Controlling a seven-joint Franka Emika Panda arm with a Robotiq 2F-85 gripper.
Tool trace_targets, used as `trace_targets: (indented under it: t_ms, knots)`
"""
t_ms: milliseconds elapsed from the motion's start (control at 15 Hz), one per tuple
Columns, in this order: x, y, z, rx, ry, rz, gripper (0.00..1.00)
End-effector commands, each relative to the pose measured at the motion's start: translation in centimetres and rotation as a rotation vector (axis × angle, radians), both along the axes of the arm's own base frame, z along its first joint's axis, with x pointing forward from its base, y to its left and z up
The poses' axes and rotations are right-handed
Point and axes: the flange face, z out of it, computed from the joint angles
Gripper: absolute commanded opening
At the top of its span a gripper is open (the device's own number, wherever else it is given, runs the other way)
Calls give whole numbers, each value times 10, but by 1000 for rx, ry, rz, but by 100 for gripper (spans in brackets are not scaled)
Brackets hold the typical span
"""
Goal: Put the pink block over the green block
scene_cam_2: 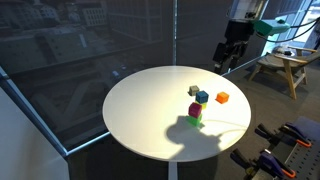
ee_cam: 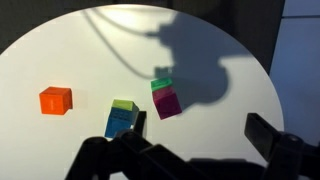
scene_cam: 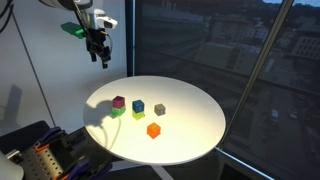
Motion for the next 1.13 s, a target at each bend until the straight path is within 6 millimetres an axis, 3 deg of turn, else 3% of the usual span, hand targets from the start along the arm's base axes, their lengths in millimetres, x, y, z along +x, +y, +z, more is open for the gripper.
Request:
trace_targets:
  t_ms: [0, 1067]
  knots:
    - [-6, -5, 3, -16, 24, -30, 100]
    - [-1, -7, -4, -26, 27, -42, 100]
